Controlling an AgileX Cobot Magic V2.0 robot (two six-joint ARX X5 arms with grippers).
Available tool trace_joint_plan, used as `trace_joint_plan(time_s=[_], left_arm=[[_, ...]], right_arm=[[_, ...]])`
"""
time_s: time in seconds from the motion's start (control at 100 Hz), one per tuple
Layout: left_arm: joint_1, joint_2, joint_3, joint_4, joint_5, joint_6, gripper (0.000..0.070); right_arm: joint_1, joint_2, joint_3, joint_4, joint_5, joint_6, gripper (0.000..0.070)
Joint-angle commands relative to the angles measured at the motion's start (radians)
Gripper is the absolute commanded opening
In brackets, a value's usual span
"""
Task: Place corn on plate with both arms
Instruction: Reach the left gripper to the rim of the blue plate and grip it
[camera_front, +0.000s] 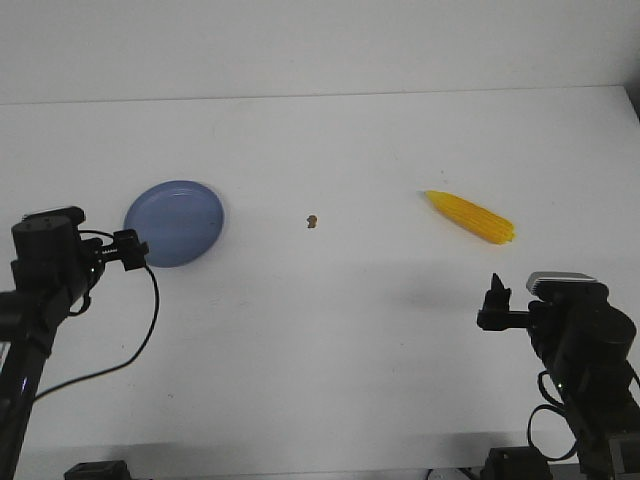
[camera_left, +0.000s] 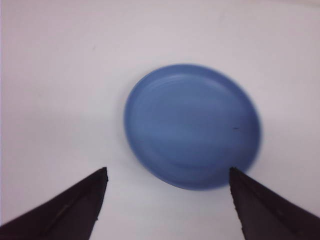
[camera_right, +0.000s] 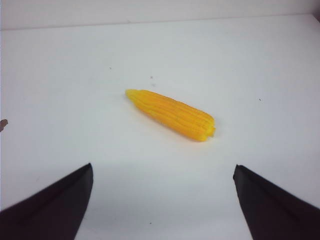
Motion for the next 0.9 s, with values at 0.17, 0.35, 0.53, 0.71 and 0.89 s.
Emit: trace_joint_plan(time_s=[0.17,0.35,0.53,0.71,0.89], left_arm=[[0.063,0.305,0.159,0.042,0.006,-0.029,0.0503],[0.085,0.469,0.246,0.051,0.006,-0.028,0.0504],[0.094,0.575,0.271,0.092,0.006,-0.028,0.0505],[0.098,0.652,0.272,0.115,0.006,-0.031,0.0506],[0.098,0.702,0.272,0.12,0.007,-0.032,0.0511]], right_arm=[[0.003,0.003,0.014,0.009,0.0,0.004,0.0595],[0.003,0.003,0.014,0.009,0.0,0.004,0.0595],[0.003,0.003,0.014,0.009,0.0,0.004,0.0595],[0.003,0.003,0.014,0.009,-0.001,0.004,0.0595],[0.003,0.003,0.014,0.009,-0.001,0.004,0.0595]])
